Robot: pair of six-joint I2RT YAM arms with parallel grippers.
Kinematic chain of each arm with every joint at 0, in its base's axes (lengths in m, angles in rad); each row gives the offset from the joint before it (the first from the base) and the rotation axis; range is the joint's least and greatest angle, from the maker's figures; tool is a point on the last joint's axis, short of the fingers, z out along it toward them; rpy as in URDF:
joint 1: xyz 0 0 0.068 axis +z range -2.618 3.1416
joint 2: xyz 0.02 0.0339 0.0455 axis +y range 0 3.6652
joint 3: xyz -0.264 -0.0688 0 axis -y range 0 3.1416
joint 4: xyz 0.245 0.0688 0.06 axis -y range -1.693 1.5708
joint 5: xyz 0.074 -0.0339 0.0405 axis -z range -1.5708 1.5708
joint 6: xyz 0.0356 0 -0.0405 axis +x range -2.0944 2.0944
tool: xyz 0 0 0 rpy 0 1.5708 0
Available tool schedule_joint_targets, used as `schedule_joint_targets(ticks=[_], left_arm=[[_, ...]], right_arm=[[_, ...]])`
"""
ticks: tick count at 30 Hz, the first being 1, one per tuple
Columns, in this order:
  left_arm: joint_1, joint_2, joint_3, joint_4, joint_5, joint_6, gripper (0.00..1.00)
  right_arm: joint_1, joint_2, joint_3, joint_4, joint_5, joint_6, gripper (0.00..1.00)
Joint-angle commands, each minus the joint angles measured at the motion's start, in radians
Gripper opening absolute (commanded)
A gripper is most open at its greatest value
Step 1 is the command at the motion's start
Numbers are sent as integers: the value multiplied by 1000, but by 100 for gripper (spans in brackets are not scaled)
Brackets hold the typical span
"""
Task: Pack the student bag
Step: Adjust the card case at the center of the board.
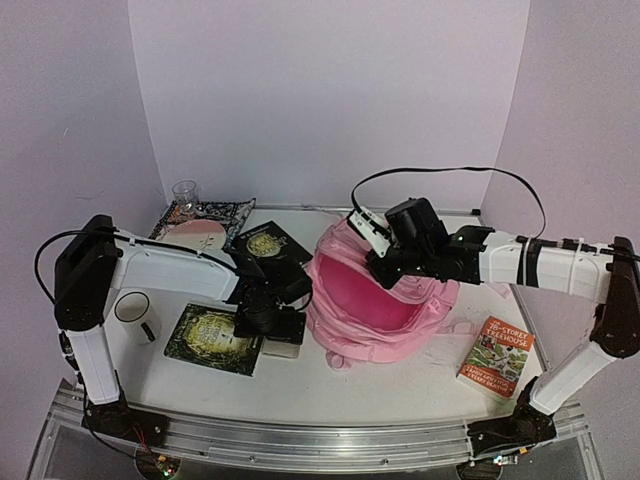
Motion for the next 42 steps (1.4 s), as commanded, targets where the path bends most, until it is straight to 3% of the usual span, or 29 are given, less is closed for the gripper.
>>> schedule_joint_targets(ticks=[1, 19, 24, 33, 42], left_arm=[[-55, -30, 112, -10, 30, -10, 100], [-62, 194, 198, -3, -6, 9, 99], [-73, 171, 244, -5, -15, 30, 100], [-67, 57, 190, -16, -98, -29, 100], [-22, 161, 201, -25, -80, -25, 100]], right_arm=[[-15, -80, -4, 83, 64, -10, 0], [-54, -114, -34, 82, 103, -8, 0], [-64, -114, -34, 82, 97, -4, 0], [-68, -102, -32, 88, 82, -5, 0], [-68, -105, -34, 93, 69, 2, 0]])
